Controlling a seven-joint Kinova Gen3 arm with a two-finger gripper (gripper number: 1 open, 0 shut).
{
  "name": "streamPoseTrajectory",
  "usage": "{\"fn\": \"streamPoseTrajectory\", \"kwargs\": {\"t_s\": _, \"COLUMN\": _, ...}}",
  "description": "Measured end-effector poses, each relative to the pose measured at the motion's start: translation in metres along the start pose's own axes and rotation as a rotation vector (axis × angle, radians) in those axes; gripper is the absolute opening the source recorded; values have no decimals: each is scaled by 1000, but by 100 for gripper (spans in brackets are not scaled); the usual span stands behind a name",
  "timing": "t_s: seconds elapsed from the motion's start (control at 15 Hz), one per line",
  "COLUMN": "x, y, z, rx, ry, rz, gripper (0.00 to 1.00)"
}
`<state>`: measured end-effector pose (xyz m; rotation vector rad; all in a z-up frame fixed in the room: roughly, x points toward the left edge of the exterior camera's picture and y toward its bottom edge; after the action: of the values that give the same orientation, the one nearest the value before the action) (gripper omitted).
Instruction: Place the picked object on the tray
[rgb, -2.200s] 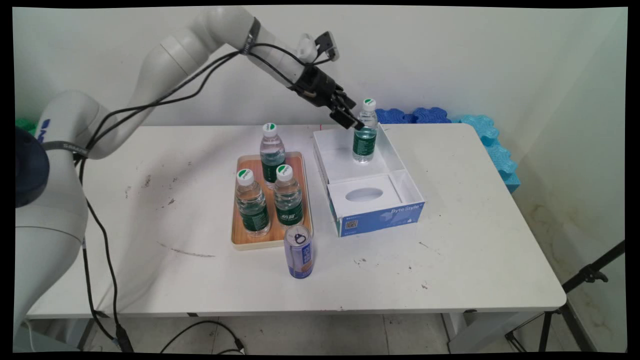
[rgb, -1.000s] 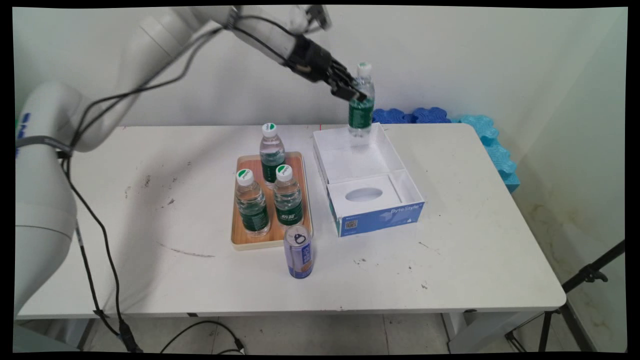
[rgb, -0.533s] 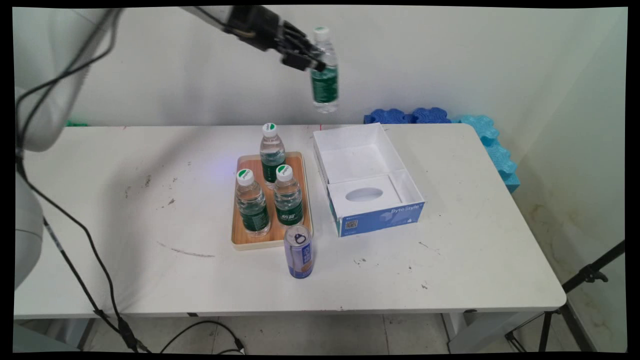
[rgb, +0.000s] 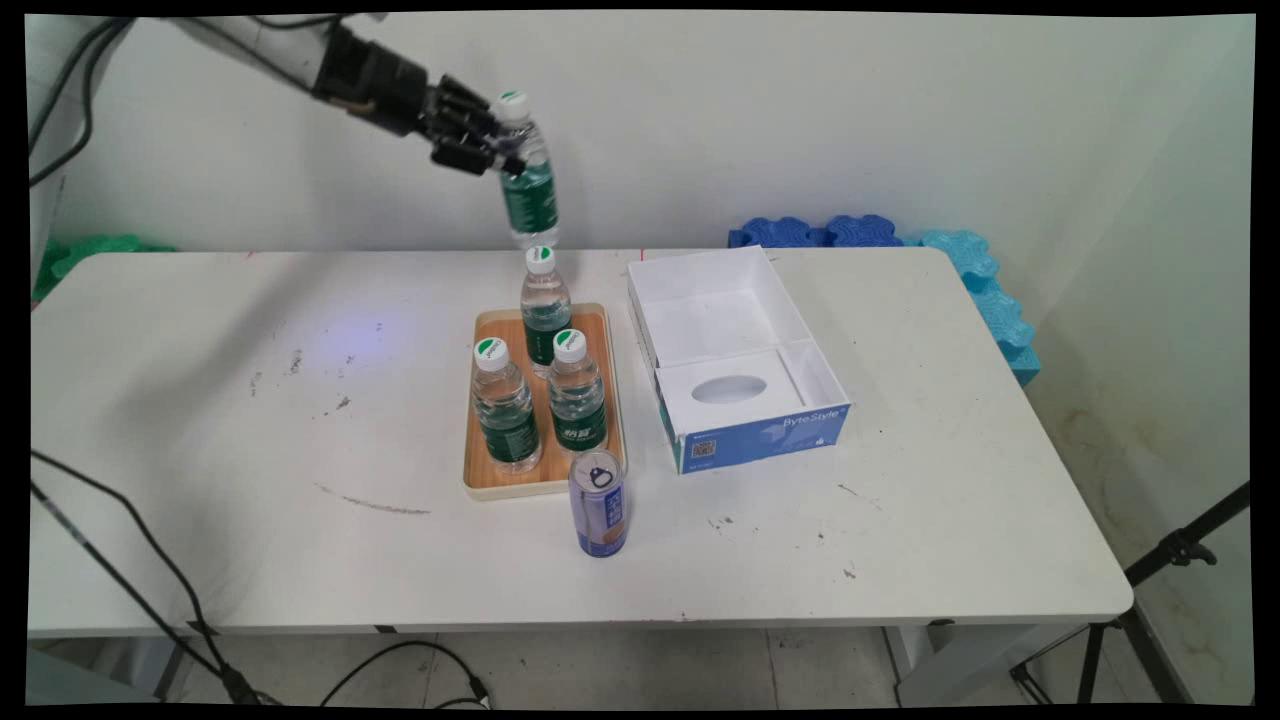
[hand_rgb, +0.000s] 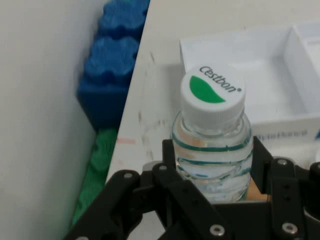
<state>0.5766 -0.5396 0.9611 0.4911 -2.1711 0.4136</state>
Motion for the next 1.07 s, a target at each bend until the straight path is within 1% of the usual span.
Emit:
{"fn": "streamPoseTrajectory", "kwargs": {"t_s": 0.13, "x": -24, "y": 5, "z": -9, "rx": -9, "ry": -12, "rz": -12, "gripper": 0}}
{"fn": "streamPoseTrajectory", "kwargs": {"t_s": 0.2, "x": -32, "y": 8, "z": -11, "rx": -17, "ry": -16, "rz": -17, "gripper": 0}}
{"fn": "streamPoseTrajectory", "kwargs": {"t_s": 0.33, "x": -50, "y": 18, "z": -14, "rx": -41, "ry": -21, "rz": -25, "gripper": 0}}
{"fn": "streamPoseTrajectory", "kwargs": {"t_s": 0.53, "x": -71, "y": 33, "z": -13, "rx": -73, "ry": -22, "rz": -33, "gripper": 0}}
{"fn": "streamPoseTrajectory", "kwargs": {"t_s": 0.73, "x": -88, "y": 47, "z": -6, "rx": -99, "ry": -23, "rz": -41, "gripper": 0}}
{"fn": "streamPoseTrajectory", "kwargs": {"t_s": 1.07, "x": -107, "y": 65, "z": 6, "rx": -128, "ry": -22, "rz": -47, "gripper": 0}}
